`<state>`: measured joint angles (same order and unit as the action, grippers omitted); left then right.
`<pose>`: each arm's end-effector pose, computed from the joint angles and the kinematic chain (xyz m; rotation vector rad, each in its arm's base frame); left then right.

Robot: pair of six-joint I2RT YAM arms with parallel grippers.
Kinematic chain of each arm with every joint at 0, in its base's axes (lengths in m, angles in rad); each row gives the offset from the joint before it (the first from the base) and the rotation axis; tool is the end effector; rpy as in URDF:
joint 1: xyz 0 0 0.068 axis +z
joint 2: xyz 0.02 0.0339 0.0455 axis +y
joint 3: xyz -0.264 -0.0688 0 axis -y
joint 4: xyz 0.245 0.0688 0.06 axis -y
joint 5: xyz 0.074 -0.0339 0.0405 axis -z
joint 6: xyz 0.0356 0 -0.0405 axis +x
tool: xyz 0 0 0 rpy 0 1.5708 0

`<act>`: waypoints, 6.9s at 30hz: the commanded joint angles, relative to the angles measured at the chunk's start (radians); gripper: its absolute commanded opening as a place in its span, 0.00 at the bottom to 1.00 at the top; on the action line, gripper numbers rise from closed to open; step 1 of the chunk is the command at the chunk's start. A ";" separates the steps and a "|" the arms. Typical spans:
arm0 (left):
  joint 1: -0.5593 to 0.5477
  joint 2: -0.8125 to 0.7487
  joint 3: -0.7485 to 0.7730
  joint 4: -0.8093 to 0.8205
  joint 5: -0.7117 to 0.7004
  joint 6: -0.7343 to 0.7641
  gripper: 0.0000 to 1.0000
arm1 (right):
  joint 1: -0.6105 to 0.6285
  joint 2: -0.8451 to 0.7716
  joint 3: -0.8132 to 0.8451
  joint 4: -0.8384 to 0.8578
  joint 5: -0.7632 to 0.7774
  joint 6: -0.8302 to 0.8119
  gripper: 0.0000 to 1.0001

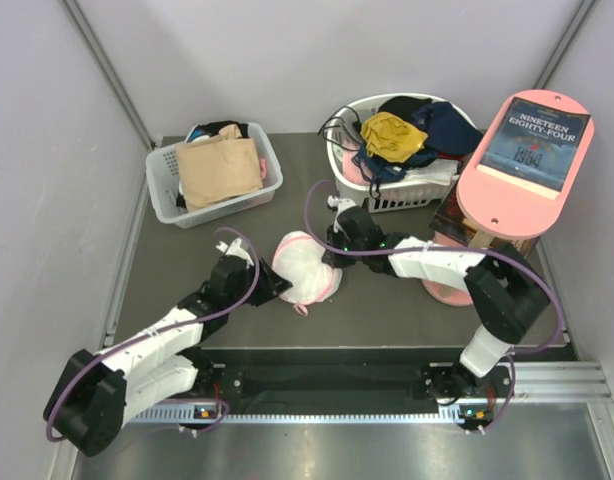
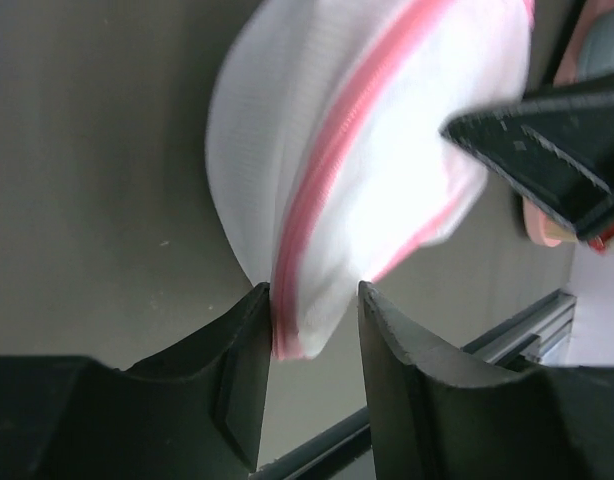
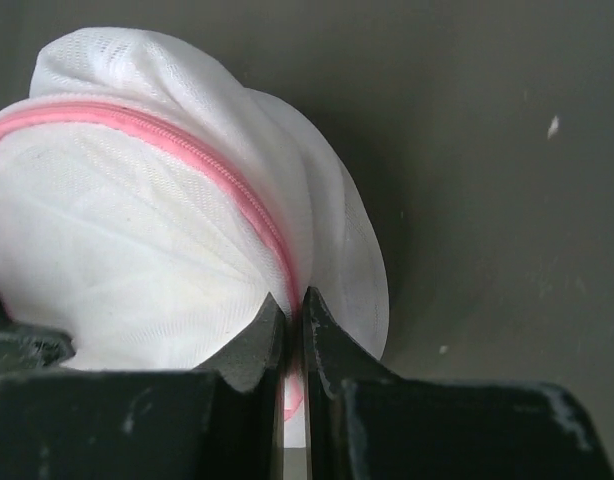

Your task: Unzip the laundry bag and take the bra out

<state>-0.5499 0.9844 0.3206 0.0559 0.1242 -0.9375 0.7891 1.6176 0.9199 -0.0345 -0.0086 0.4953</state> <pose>0.1627 -0.1049 0.1673 -0.3768 2.3156 -0.9367 0.2394 0.2416 0.1925 -0.3553 2.3699 0.6480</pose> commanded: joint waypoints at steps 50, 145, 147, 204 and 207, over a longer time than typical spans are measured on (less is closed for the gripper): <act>-0.012 -0.006 0.054 0.150 -0.158 -0.362 0.00 | 0.203 -0.098 -0.046 0.197 -0.346 0.183 0.63; 0.017 -0.046 0.069 0.091 -0.192 -0.235 0.00 | 0.122 -0.067 -0.061 0.079 0.059 0.051 0.00; 0.040 0.002 0.084 0.122 -0.147 -0.210 0.00 | 0.122 -0.074 -0.069 0.077 0.045 0.049 0.00; 0.154 0.131 0.072 0.142 0.104 -0.126 0.00 | 0.199 0.080 -0.027 0.338 -0.238 0.177 0.00; 0.154 0.135 0.086 0.127 0.101 -0.110 0.00 | 0.199 0.077 -0.036 0.321 -0.232 0.173 0.00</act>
<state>-0.3981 1.1107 0.3840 0.1394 0.2382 -1.0714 0.9688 1.7180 0.8909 0.2470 -0.2356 0.6666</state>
